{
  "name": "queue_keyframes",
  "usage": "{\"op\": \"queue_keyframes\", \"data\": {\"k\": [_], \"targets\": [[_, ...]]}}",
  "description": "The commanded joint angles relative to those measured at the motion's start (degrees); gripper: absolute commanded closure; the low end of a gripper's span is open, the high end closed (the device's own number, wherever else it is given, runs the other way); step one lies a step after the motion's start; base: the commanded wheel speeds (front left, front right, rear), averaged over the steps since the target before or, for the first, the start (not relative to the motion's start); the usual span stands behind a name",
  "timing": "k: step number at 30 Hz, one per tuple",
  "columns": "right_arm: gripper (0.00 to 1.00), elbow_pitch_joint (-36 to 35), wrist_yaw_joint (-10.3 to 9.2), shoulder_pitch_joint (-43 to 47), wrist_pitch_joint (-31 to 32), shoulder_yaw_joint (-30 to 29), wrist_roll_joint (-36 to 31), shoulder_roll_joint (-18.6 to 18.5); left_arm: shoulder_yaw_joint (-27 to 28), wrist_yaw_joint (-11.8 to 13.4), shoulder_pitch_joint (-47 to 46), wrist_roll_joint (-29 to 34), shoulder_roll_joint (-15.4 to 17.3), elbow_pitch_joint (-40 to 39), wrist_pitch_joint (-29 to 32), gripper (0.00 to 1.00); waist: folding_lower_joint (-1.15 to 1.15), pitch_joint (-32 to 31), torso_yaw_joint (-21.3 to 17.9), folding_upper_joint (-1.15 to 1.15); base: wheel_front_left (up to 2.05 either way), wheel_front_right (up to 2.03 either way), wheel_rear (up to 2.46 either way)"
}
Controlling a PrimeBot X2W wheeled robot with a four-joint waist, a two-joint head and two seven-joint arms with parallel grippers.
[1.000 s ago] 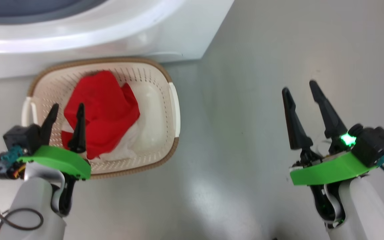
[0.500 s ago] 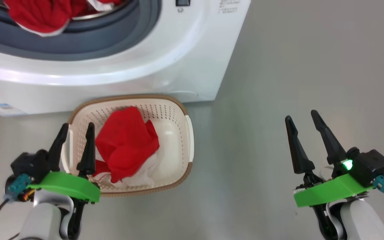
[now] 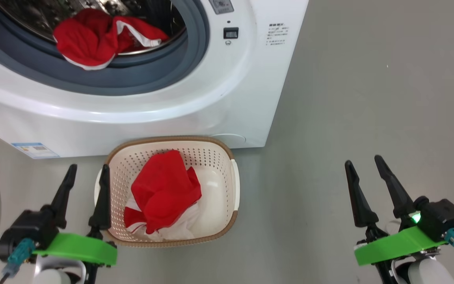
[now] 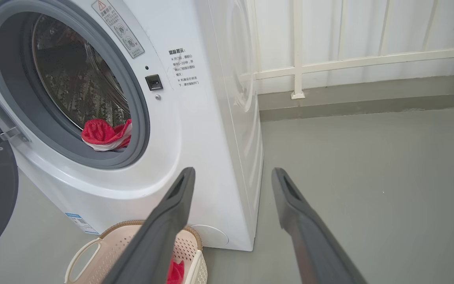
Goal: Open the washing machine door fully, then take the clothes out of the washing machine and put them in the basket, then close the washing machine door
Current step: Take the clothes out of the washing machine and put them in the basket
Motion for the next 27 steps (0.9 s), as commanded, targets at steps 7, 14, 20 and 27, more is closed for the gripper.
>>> {"op": "queue_keyframes", "data": {"k": [7,14,20,27], "targets": [[0.00,-1.2,0.42,3.4,-0.4,0.5,-1.2,0.0,3.6,-0.3,5.7,1.4,-0.4,-5.7,-0.3,0.00,0.00,-2.7,0.6,0.00,0.00,0.00,0.00],[0.00,-1.3,0.42,5.2,-0.4,0.0,-1.4,0.0,5.4,-0.3,10.0,1.6,-1.6,-9.6,-0.3,0.00,0.00,-3.5,0.8,0.00,0.00,0.00,0.00],[0.00,-1.3,0.42,5.6,-0.4,0.0,-1.4,0.0,5.5,-0.3,11.5,1.9,-2.3,-11.3,-0.3,0.00,0.00,-3.4,0.8,0.00,0.00,0.00,0.00],[0.00,-1.5,0.42,5.1,-0.4,0.2,-1.7,0.0,5.2,-0.3,11.1,2.0,-2.5,-11.9,-0.3,0.00,0.00,-2.7,0.9,0.00,0.00,0.00,0.00]]}}
